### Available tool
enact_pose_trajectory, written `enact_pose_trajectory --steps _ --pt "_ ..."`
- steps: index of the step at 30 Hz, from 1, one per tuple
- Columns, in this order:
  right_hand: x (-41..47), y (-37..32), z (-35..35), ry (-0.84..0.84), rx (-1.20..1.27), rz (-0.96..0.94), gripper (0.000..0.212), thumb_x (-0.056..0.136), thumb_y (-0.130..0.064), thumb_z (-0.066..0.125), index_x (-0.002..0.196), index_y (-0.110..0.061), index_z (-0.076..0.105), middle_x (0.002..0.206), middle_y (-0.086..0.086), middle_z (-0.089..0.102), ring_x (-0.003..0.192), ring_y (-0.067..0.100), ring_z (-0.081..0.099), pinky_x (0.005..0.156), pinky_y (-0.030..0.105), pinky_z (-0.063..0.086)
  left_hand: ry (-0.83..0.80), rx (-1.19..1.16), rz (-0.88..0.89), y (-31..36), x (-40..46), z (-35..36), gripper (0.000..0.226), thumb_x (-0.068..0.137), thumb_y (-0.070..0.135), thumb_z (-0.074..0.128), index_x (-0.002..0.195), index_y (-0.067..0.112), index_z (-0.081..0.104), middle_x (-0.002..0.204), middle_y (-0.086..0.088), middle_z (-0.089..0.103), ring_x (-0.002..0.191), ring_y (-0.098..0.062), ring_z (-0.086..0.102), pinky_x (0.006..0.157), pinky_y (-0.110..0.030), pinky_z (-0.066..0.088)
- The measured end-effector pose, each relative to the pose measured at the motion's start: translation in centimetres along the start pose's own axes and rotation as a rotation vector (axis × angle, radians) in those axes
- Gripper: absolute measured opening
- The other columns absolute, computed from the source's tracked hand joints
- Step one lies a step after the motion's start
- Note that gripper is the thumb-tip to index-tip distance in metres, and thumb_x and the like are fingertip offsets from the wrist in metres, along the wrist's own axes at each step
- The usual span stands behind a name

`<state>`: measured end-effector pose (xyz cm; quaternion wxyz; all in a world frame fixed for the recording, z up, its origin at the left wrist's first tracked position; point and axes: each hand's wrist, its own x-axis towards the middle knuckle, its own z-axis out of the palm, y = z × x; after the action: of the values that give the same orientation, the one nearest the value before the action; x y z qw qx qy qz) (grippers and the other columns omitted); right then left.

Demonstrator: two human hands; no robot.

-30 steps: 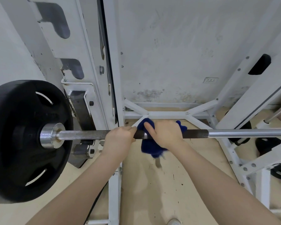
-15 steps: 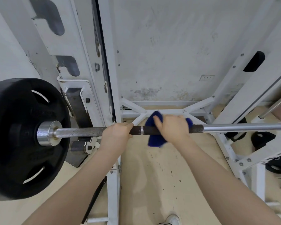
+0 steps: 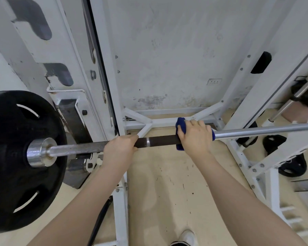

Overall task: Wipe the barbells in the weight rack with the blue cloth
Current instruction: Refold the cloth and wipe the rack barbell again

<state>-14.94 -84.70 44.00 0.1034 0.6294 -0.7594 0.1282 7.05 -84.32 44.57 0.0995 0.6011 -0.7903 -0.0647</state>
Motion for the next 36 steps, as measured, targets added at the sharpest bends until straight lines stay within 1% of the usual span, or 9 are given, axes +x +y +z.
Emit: enact_pose_trajectory --steps 3,6,9,15,19,22,29,34,36 --pt "-1.2 -3.9 0.4 0.086 0.001 -0.019 0.044 0.091 -0.040 0.047 0.128 -0.017 0.053 0.094 0.009 0.068 0.088 0.031 0.059 0.073 0.038 0.041 -0.003 -0.004 -0.020 0.2 -0.1 -0.1 0.015 0.088 0.015 0.049 0.101 0.013 0.056 0.095 -0.005 0.065 0.089 -0.028 0.059 0.064 -0.032 0.044" --pt "-3.1 -7.4 1.3 0.150 0.042 -0.238 0.043 0.086 -0.046 0.037 0.110 -0.023 0.063 0.087 0.005 0.067 0.078 0.025 0.059 0.065 0.033 0.043 -0.006 0.003 -0.017 0.4 -0.1 -0.3 0.024 0.091 0.019 0.049 0.113 0.016 0.055 0.104 -0.004 0.065 0.097 -0.028 0.060 0.068 -0.033 0.045" --pt "-1.8 -5.0 0.9 0.149 0.011 -0.338 0.042 0.084 -0.046 0.035 0.091 -0.022 0.069 0.079 0.005 0.062 0.072 0.027 0.059 0.063 0.031 0.041 -0.002 -0.009 -0.032 0.7 -0.3 -0.6 0.022 0.090 0.018 0.050 0.112 0.018 0.055 0.103 -0.004 0.064 0.097 -0.027 0.059 0.064 -0.031 0.041" --pt "0.2 1.1 0.4 0.085 -0.017 0.041 0.033 0.093 -0.041 0.042 0.099 -0.020 0.067 0.093 0.008 0.058 0.090 0.031 0.050 0.078 0.038 0.030 -0.026 -0.102 -0.069 1.8 -0.1 -1.4 0.014 0.088 0.019 0.049 0.098 0.014 0.057 0.085 -0.002 0.057 0.083 -0.024 0.056 0.057 -0.029 0.039" --pt "-0.5 -2.3 0.4 0.109 0.023 -0.143 0.033 0.086 -0.045 0.052 0.075 -0.018 0.068 0.074 0.007 0.060 0.068 0.029 0.055 0.060 0.034 0.036 -0.042 -0.176 -0.011 4.4 0.7 -1.6 0.035 0.089 0.027 0.053 0.121 0.014 0.056 0.115 -0.005 0.062 0.104 -0.025 0.057 0.085 -0.037 0.049" --pt "0.6 0.3 0.4 0.115 0.013 -0.345 0.022 0.069 -0.038 0.075 0.071 -0.017 0.068 0.065 0.007 0.056 0.056 0.028 0.055 0.051 0.029 0.039 -0.062 -0.146 0.064 6.1 1.6 -0.8 0.038 0.088 0.030 0.054 0.124 0.018 0.055 0.120 -0.001 0.061 0.110 -0.022 0.055 0.091 -0.037 0.046" --pt "1.7 7.0 0.3 0.148 0.070 0.045 0.025 0.084 -0.030 0.064 0.075 -0.007 0.069 0.071 0.014 0.058 0.062 0.033 0.054 0.052 0.032 0.041 0.061 -0.146 0.066 8.1 1.6 0.7 0.027 0.087 0.022 0.059 0.111 0.013 0.065 0.097 -0.011 0.066 0.091 -0.033 0.060 0.075 -0.038 0.050" --pt "-0.2 0.3 -0.2 0.185 0.214 -0.249 0.034 0.082 -0.039 0.046 0.068 -0.015 0.066 0.066 0.005 0.056 0.052 0.025 0.052 0.046 0.027 0.039 0.027 -0.141 -0.045 8.6 1.5 0.6 0.025 0.089 0.029 0.055 0.111 0.019 0.063 0.098 -0.004 0.065 0.084 -0.025 0.062 0.070 -0.039 0.052" --pt "-0.3 1.3 -0.2 0.158 0.210 -0.385 0.024 0.079 -0.036 0.055 0.072 -0.015 0.065 0.068 0.005 0.056 0.054 0.023 0.051 0.044 0.025 0.037 0.008 -0.141 -0.083 8.8 1.4 0.6 0.023 0.090 0.028 0.054 0.108 0.018 0.063 0.095 -0.004 0.065 0.081 -0.023 0.062 0.068 -0.039 0.052"
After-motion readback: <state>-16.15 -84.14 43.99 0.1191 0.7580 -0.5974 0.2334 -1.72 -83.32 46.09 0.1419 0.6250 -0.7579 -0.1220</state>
